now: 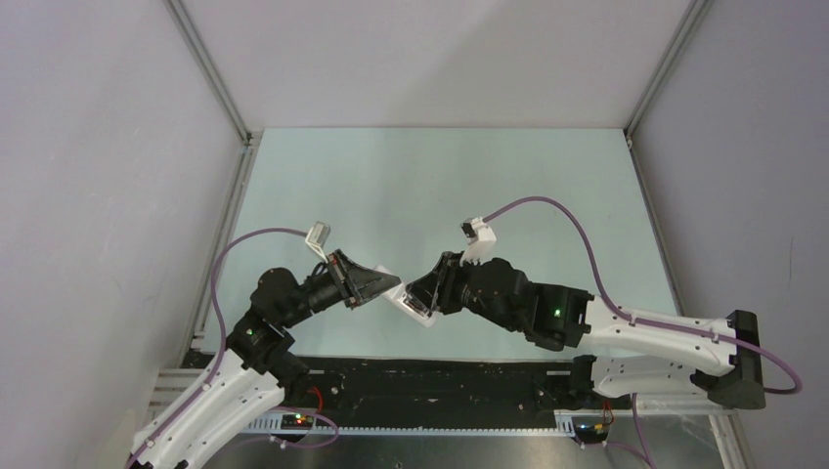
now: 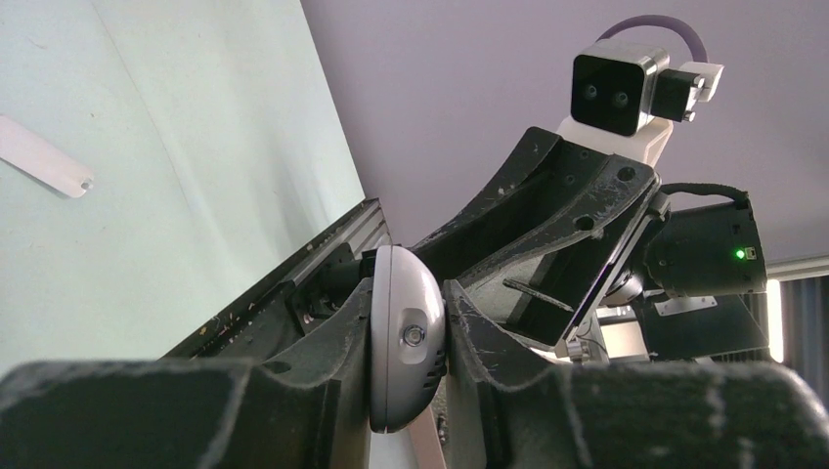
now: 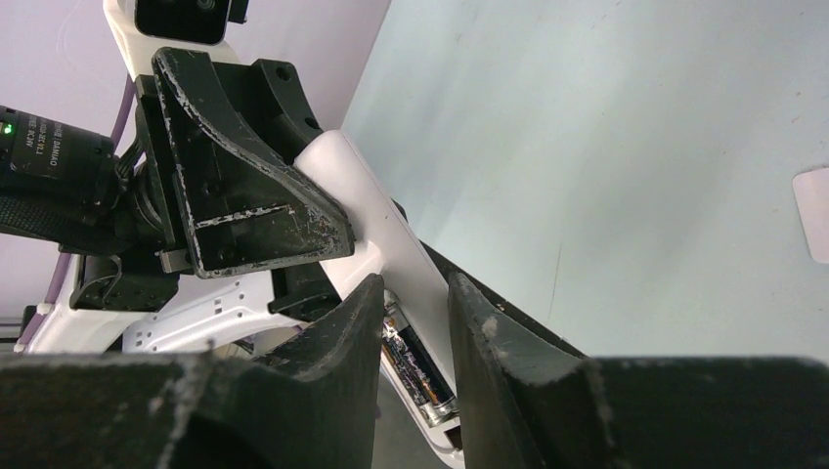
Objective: Load the batteries into the remote control
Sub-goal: Load the battery into the remote control.
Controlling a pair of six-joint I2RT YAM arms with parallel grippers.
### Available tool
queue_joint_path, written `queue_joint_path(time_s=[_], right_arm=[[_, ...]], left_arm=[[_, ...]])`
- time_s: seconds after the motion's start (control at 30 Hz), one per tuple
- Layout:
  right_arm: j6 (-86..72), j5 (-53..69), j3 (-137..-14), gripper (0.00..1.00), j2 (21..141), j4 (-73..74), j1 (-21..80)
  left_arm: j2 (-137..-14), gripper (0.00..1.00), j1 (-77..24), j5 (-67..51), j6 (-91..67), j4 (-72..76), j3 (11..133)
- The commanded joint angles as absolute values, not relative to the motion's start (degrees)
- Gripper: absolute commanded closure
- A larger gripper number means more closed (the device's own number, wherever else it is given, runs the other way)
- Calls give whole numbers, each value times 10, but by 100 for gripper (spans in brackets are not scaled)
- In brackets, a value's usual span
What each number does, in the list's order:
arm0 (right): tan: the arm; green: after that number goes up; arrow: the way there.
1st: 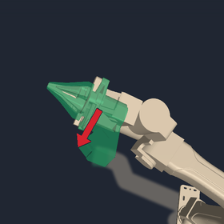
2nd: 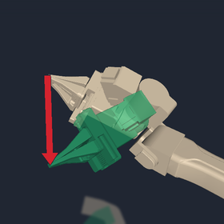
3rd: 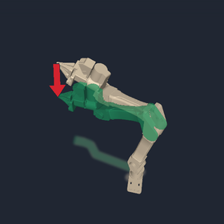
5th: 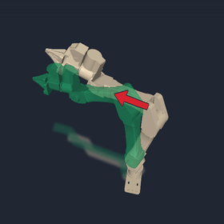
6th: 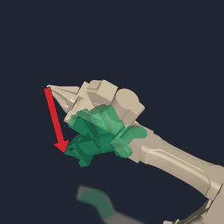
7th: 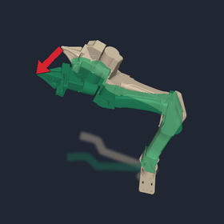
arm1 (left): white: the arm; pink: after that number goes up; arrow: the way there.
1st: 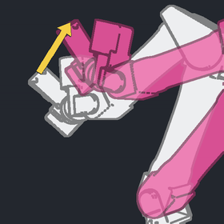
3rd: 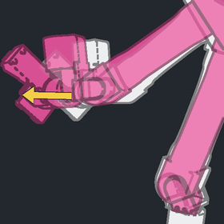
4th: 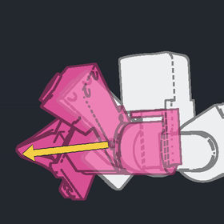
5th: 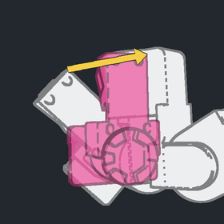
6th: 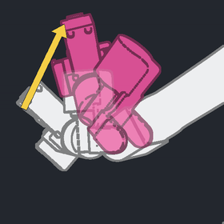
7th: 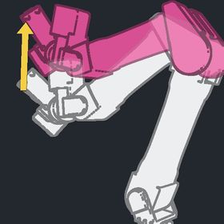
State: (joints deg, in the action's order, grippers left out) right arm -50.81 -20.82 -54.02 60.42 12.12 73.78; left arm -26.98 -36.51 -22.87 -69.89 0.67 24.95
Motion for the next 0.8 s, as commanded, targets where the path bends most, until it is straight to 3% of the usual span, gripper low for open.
queue_joint_path(time_s=[0.0,0.77], right_arm=[[-510,-199,-559,66,613,128,737],[-494,-184,-560,70,611,135,737]], left_arm=[[-264,97,-368,-229,-699,47,264],[-267,97,-368,-225,-706,50,265]])
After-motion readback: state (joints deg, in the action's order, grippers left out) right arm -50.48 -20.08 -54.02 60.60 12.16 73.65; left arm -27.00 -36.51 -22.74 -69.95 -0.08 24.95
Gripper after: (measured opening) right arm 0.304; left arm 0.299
